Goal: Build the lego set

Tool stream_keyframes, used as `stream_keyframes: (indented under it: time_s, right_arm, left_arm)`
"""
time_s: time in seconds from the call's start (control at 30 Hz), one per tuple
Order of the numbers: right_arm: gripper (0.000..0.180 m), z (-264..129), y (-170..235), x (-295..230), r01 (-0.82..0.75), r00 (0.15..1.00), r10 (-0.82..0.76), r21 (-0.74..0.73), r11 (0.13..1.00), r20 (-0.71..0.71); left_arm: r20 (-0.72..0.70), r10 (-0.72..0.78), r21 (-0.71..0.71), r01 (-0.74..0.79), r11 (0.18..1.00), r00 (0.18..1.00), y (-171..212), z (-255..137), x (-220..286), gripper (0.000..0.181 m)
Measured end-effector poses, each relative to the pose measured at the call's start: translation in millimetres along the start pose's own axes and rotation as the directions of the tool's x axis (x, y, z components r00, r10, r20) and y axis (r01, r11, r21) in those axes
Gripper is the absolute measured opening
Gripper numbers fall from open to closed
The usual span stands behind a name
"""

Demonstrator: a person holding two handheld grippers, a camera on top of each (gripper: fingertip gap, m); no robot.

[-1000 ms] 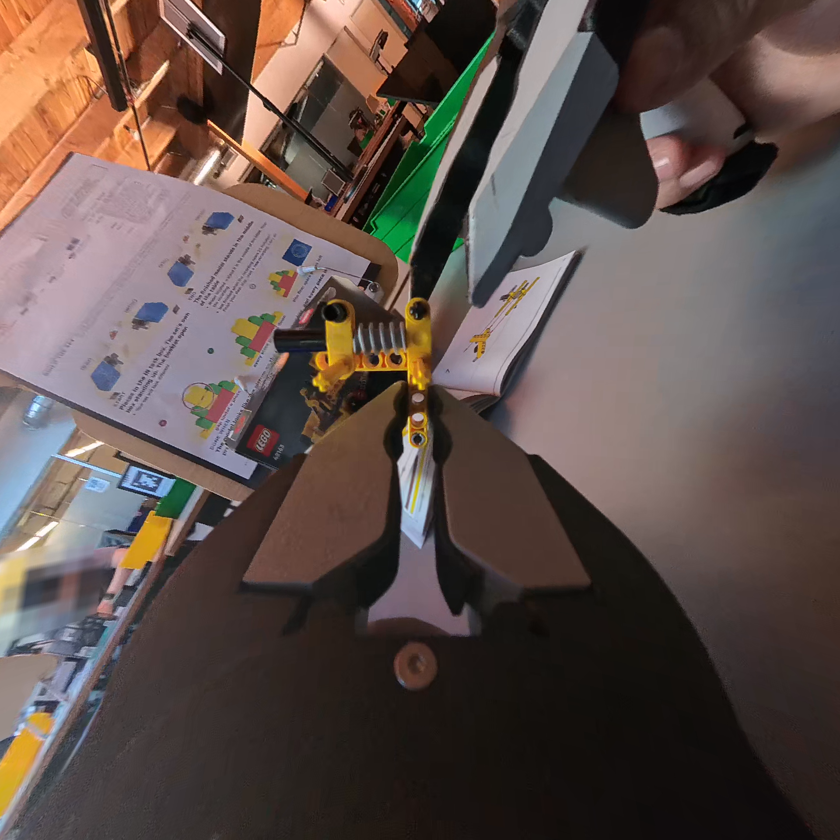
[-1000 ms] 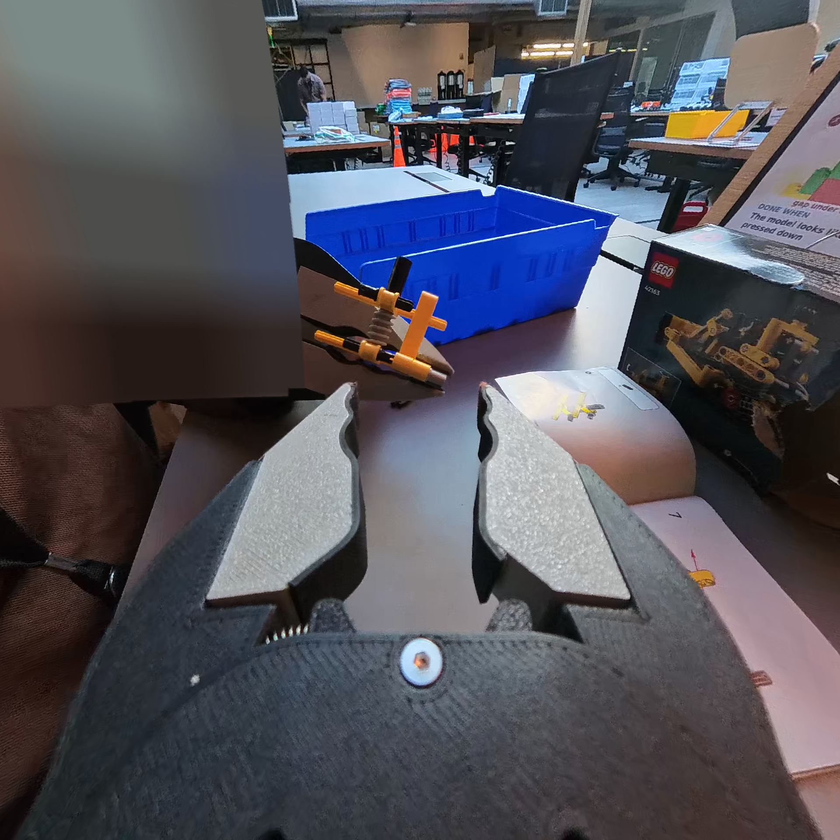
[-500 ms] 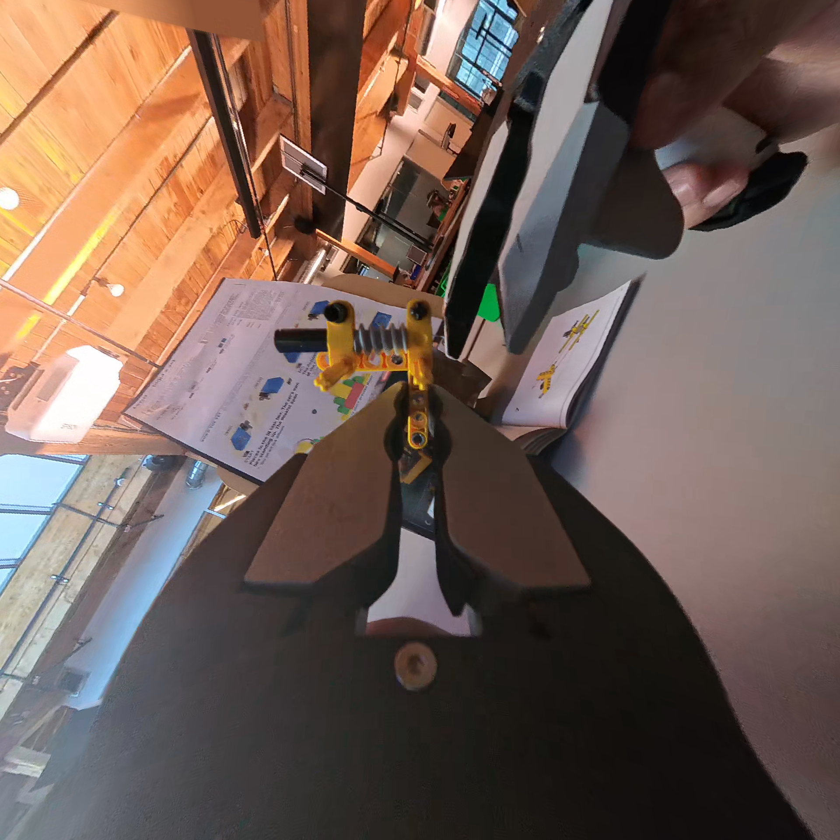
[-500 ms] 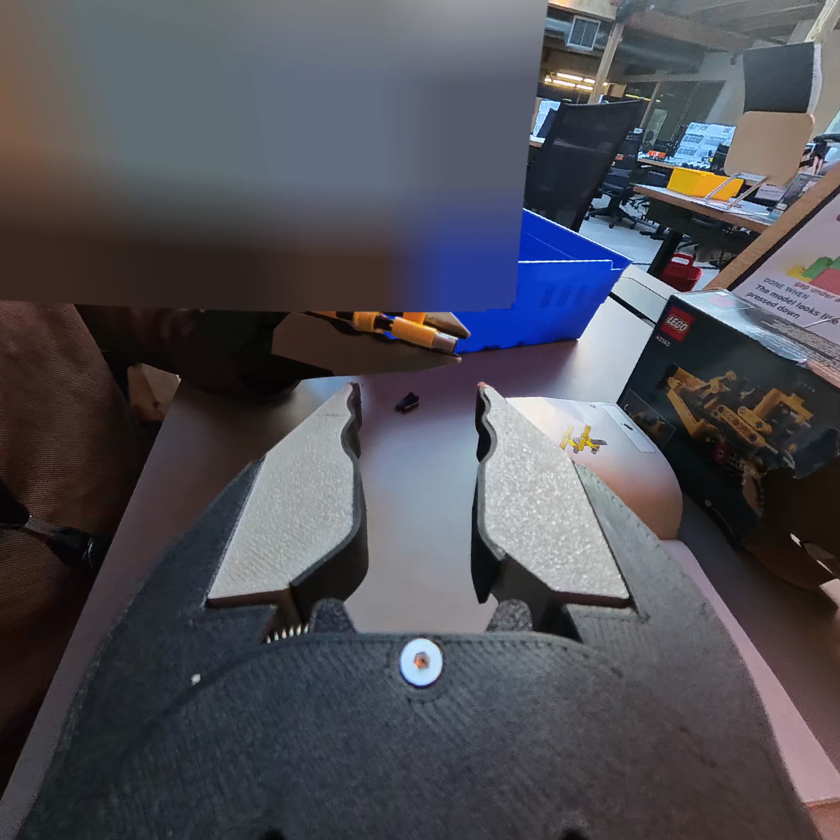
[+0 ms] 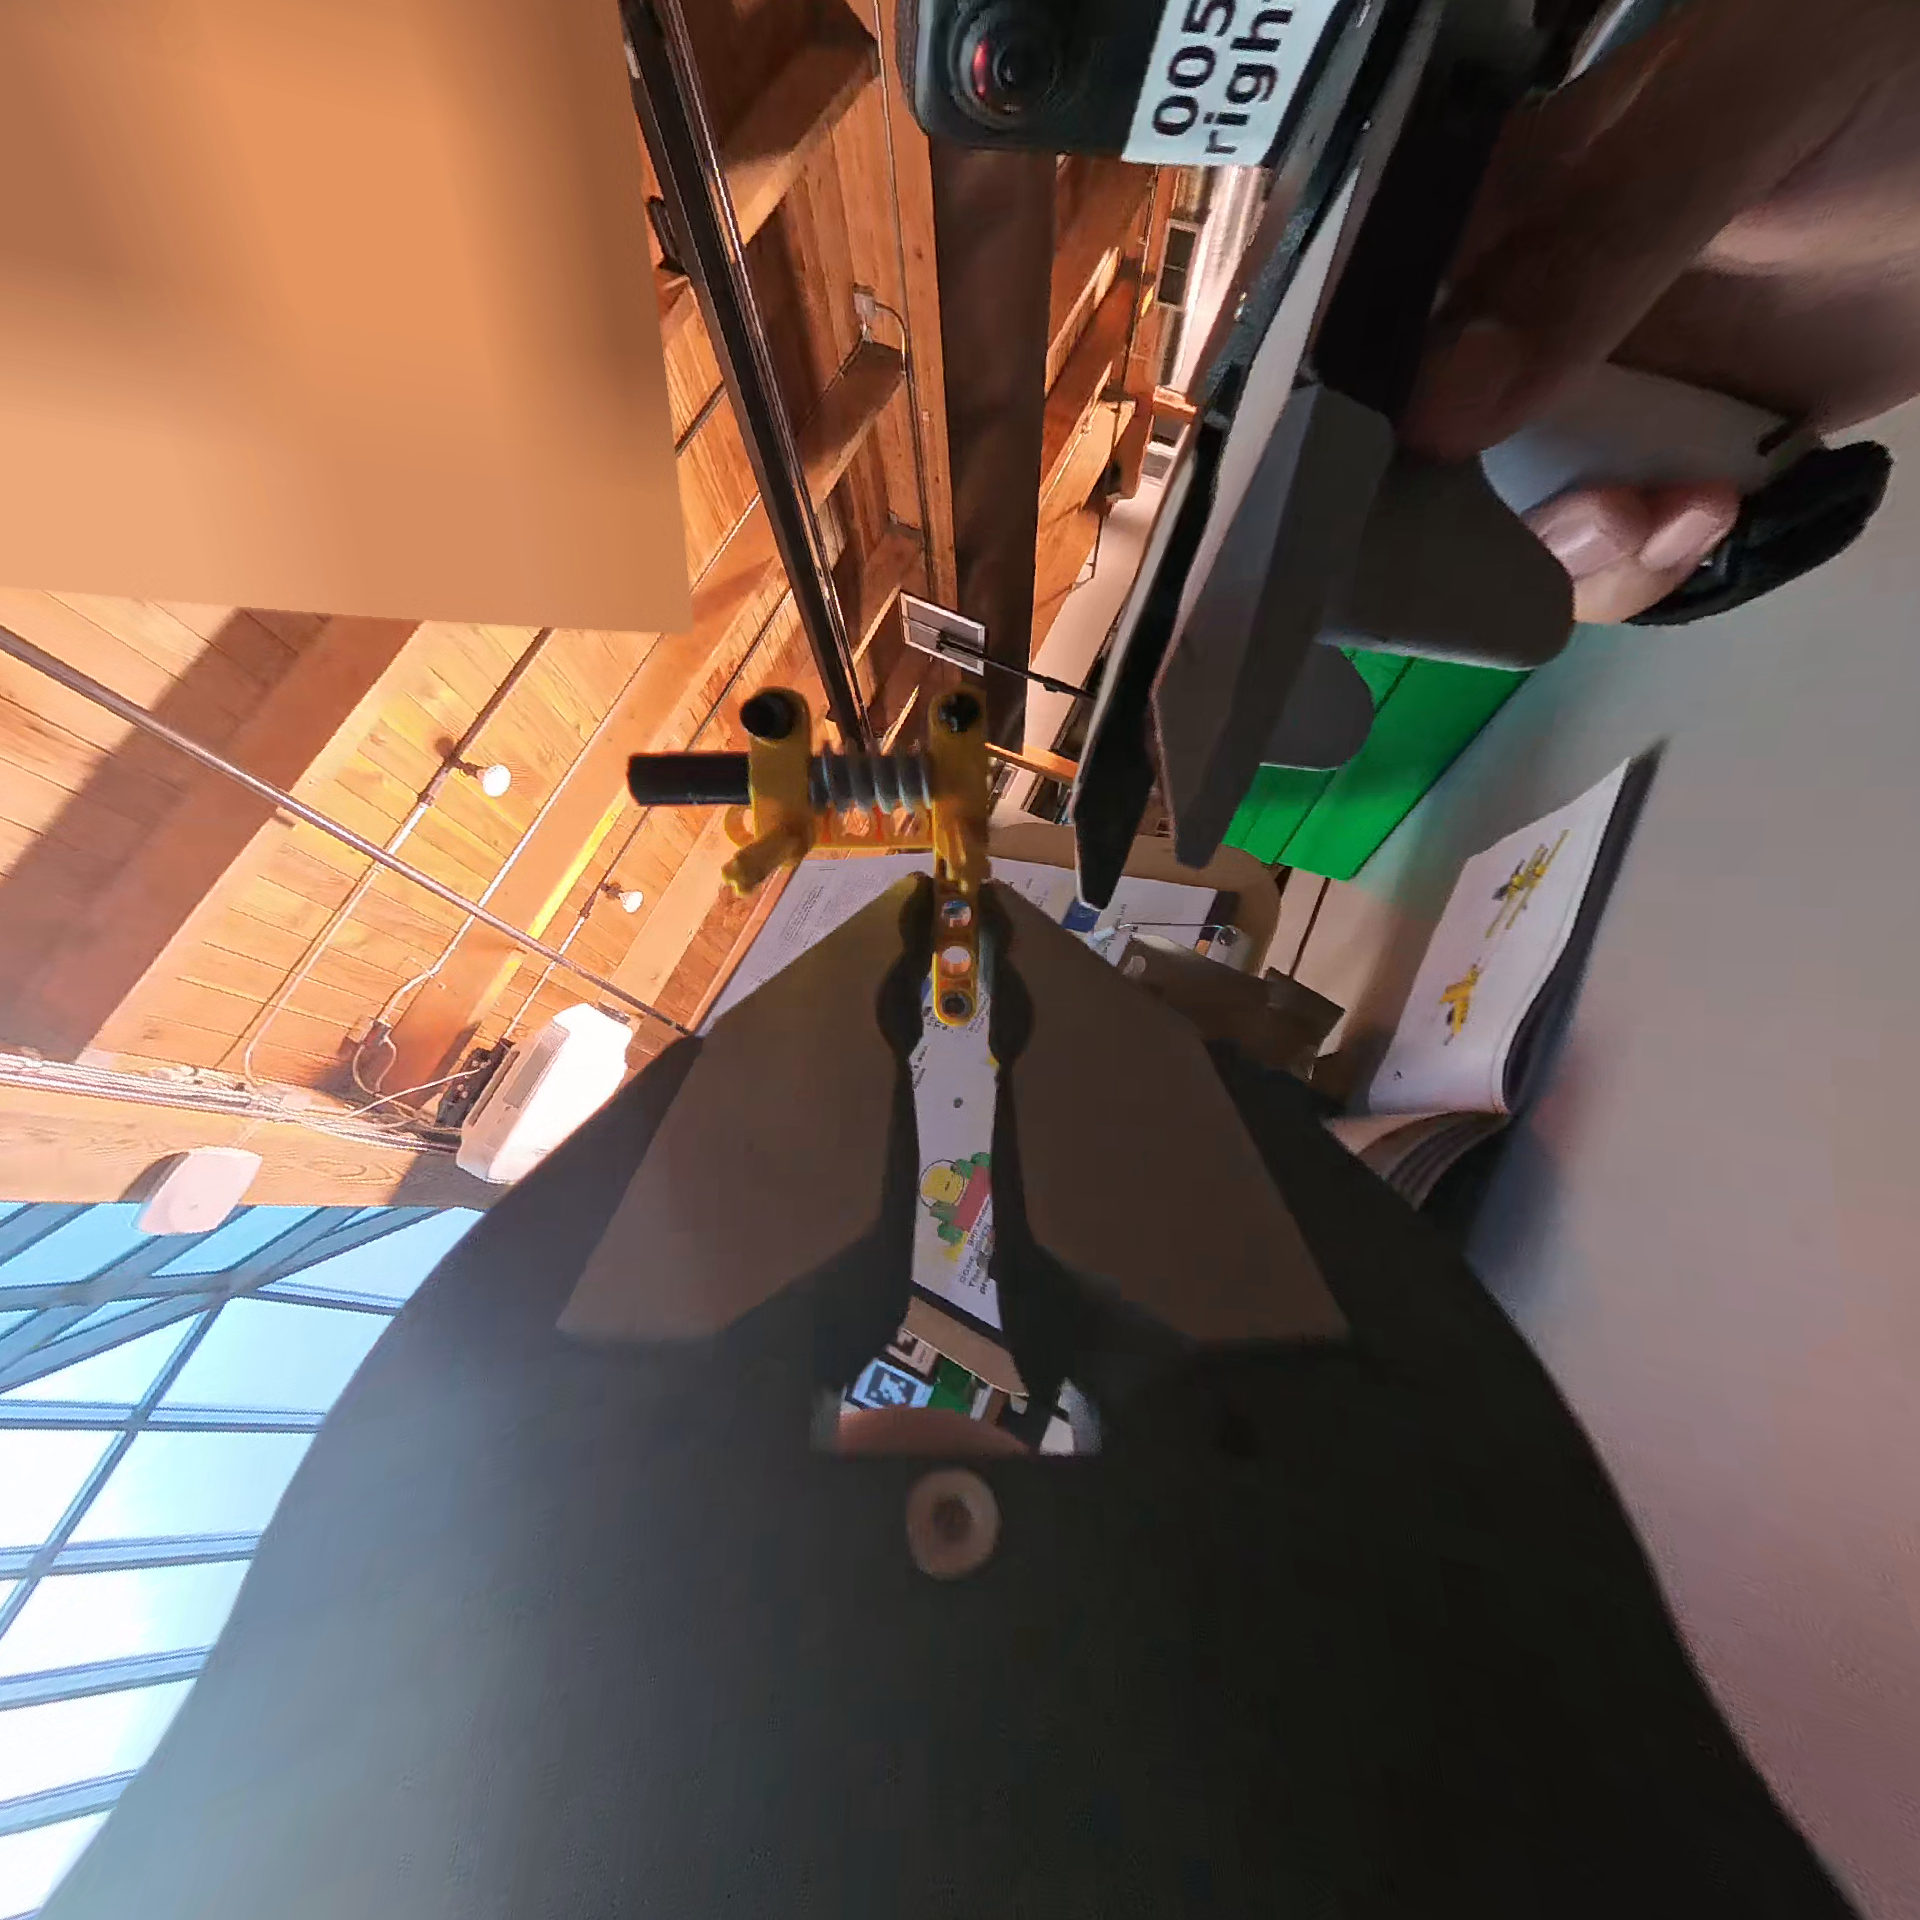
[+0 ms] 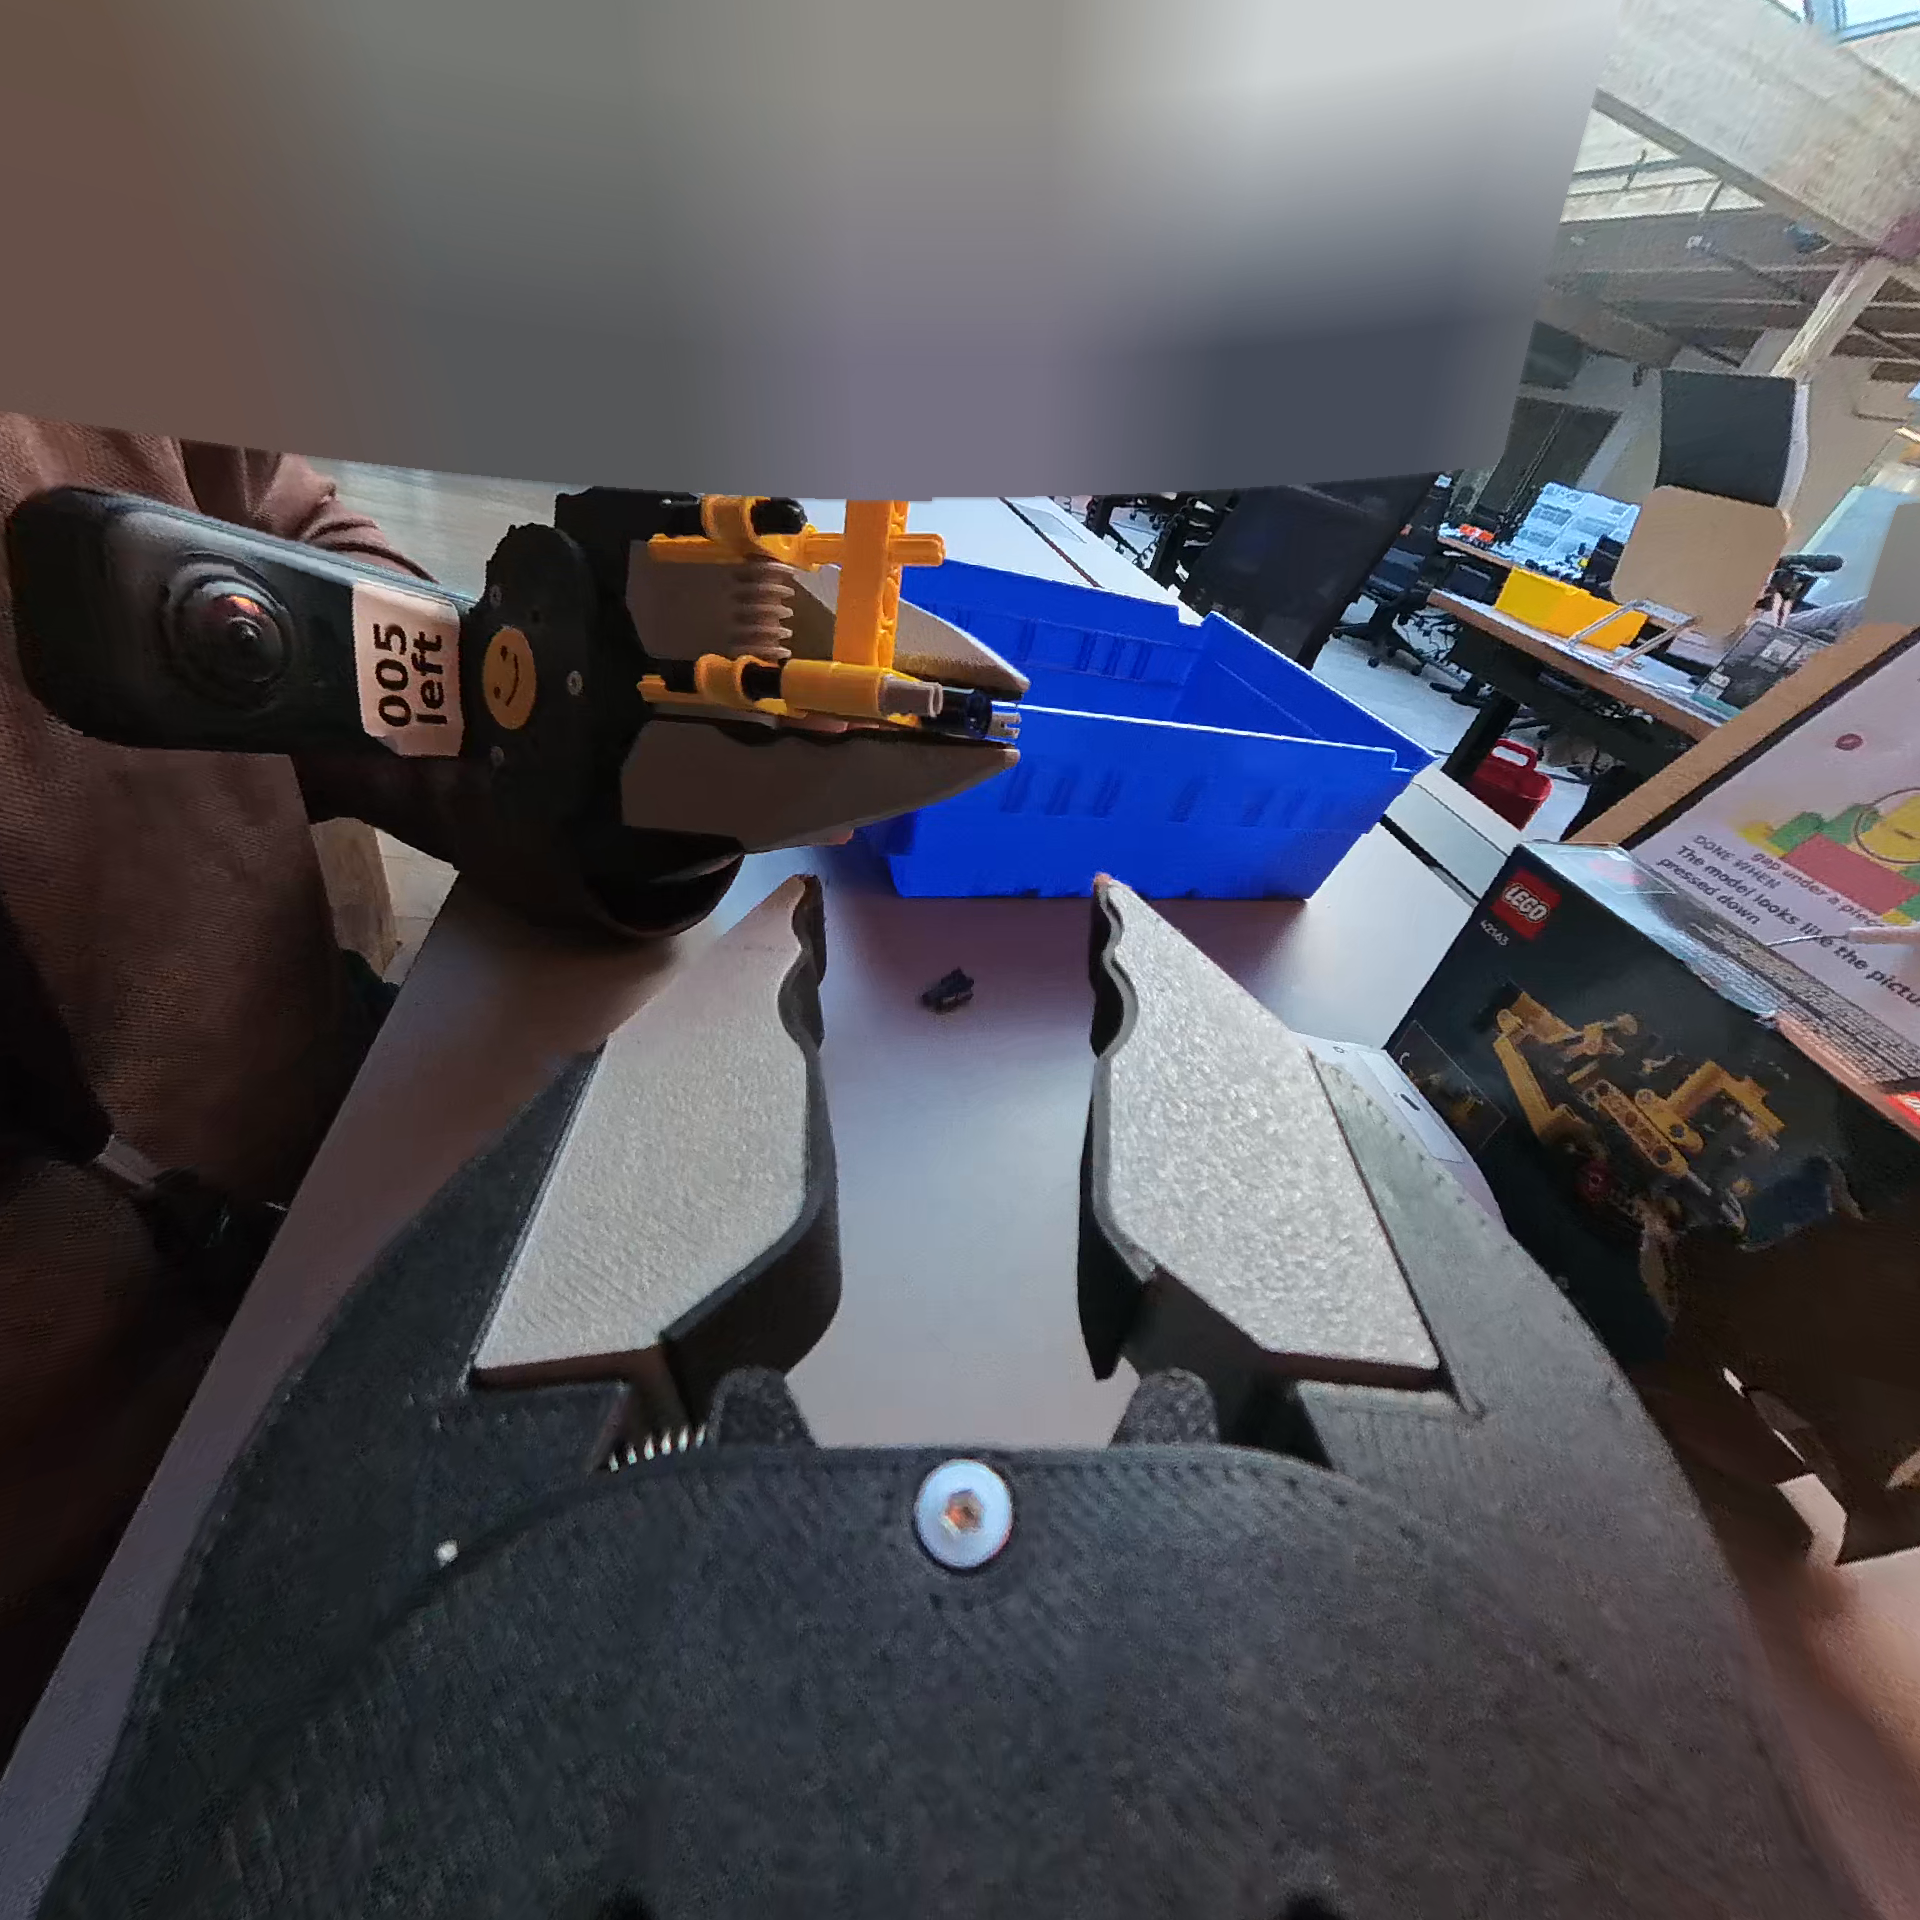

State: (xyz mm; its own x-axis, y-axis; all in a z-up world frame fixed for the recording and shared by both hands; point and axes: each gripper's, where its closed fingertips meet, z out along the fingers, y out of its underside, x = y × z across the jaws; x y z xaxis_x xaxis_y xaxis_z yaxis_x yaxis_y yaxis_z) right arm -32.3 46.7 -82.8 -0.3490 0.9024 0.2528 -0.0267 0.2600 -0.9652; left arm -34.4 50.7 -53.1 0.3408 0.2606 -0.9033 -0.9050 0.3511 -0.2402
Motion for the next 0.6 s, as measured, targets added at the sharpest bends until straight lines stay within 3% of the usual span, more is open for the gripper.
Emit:
stream_keyframes:
  time_s: [0.6]
  right_arm:
    - [0.048,-7.5,-5.2,9.3,-0.01,0.999,0.011,0.031,0.999,-0.033]
  left_arm:
    - [0.022,-0.025,0.011,0.025,1.0,0.999,0.5,-0.7,-4.2,0.004]
